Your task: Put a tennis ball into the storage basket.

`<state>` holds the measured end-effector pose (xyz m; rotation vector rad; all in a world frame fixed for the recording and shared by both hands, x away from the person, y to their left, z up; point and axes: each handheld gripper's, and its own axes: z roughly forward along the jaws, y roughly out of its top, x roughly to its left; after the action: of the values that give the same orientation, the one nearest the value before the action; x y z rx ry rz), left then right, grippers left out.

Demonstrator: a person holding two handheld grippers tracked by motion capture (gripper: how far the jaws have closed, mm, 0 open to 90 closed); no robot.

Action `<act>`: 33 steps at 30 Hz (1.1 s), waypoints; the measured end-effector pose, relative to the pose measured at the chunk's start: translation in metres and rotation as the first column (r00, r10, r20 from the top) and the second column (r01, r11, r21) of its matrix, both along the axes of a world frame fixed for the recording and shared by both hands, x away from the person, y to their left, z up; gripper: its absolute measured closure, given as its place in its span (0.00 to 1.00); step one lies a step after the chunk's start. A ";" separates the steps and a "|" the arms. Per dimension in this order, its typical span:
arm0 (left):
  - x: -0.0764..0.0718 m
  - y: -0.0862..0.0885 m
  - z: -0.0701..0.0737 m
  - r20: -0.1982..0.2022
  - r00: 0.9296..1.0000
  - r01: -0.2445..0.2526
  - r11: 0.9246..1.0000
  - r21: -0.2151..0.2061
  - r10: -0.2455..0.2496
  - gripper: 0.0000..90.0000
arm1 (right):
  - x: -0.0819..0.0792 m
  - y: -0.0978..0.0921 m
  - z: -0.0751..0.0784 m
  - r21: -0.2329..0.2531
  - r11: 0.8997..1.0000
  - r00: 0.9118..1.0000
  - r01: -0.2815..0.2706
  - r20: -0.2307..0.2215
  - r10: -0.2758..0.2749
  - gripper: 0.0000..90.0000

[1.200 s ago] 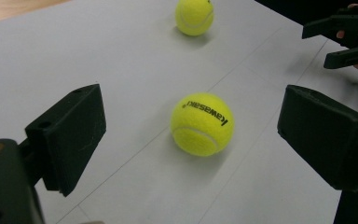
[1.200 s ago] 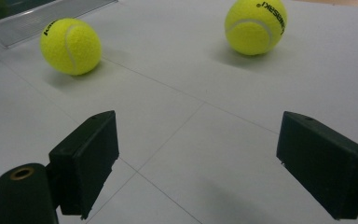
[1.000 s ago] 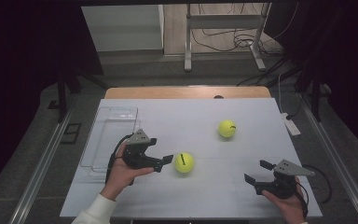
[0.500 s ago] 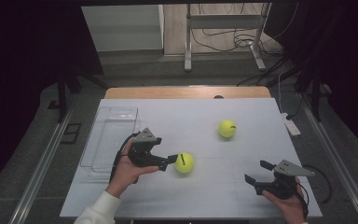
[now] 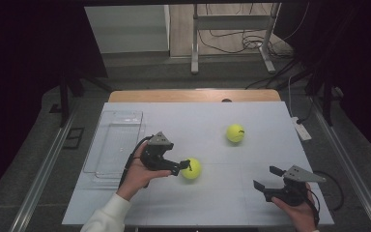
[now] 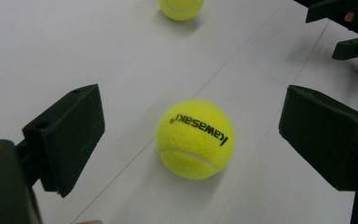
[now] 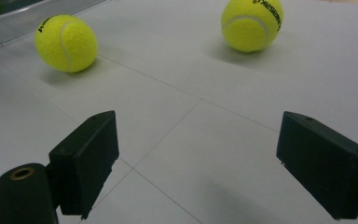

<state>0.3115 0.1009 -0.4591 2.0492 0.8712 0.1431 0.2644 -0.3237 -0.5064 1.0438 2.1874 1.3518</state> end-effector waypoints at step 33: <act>0.013 -0.035 -0.021 -0.064 0.996 0.074 0.987 0.146 -0.065 0.04 | 0.000 -0.001 -0.001 -0.001 1.000 1.000 -0.004 -0.009 0.004 0.15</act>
<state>0.3241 0.0660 -0.4798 2.2295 0.8458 0.1122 0.2649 -0.3245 -0.5075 1.0479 2.1972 1.3498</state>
